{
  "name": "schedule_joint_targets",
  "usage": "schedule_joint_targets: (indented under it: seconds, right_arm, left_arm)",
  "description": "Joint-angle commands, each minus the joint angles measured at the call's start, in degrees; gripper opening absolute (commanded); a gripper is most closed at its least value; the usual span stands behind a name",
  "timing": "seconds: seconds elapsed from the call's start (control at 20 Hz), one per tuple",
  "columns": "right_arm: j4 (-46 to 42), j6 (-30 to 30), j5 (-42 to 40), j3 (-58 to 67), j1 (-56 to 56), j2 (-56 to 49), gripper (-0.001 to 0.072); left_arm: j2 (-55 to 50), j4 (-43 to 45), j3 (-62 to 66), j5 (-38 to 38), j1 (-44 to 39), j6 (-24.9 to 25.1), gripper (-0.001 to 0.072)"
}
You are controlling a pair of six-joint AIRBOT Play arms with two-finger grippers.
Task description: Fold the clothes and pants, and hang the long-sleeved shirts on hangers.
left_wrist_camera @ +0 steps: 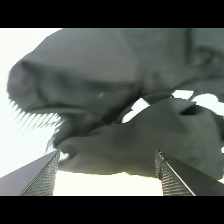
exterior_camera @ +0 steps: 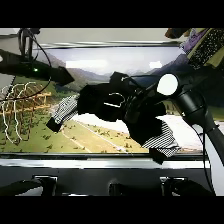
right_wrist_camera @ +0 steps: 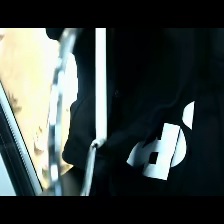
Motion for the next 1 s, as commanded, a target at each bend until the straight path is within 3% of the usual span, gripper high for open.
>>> schedule_joint_targets:
  seconds: [0.0, 0.15, 0.3, 0.45, 0.55, 0.7, 0.8, 0.95]
  right_arm:
    - [0.35, -10.12, 1.51, 0.02, -0.11, -0.33, 0.0032]
    - [1.57, -13.42, 0.70, -0.04, -0.11, -1.29, 0.0032]
    - [1.68, -13.46, -0.15, -0.04, -0.11, -2.95, 0.0032]
    - [1.49, -13.44, -0.13, -0.07, -0.11, -4.70, 0.0032]
    - [1.46, -13.46, -0.17, -0.04, -0.11, -5.53, 0.0032]
    - [1.73, -13.44, -1.64, -0.02, -0.11, -5.66, 0.0033]
    - [2.36, -13.42, -1.40, -0.02, -0.11, -5.66, 0.0033]
    - [4.35, -13.42, -0.85, -0.02, -0.11, -5.57, 0.0033]
  left_arm:
    - [-0.13, -0.37, -2.32, -3.98, 1.36, 9.60, 0.0707]
    - [-0.33, -0.68, -9.11, -2.23, -2.03, 17.03, 0.0710]
    - [-0.04, -2.54, -14.82, -1.11, -4.70, 33.55, 0.0711]
    - [0.15, -10.36, -19.45, 2.23, -4.68, 42.10, 0.0710]
    - [0.15, -11.63, -22.45, 1.73, -4.66, 45.68, 0.0710]
    - [0.02, -11.82, -26.97, 3.21, -4.76, 46.75, 0.0710]
    - [0.02, -11.82, -29.66, 4.98, -5.14, 51.60, 0.0710]
    - [0.04, -11.82, -30.32, 10.32, -5.09, 52.30, 0.0709]
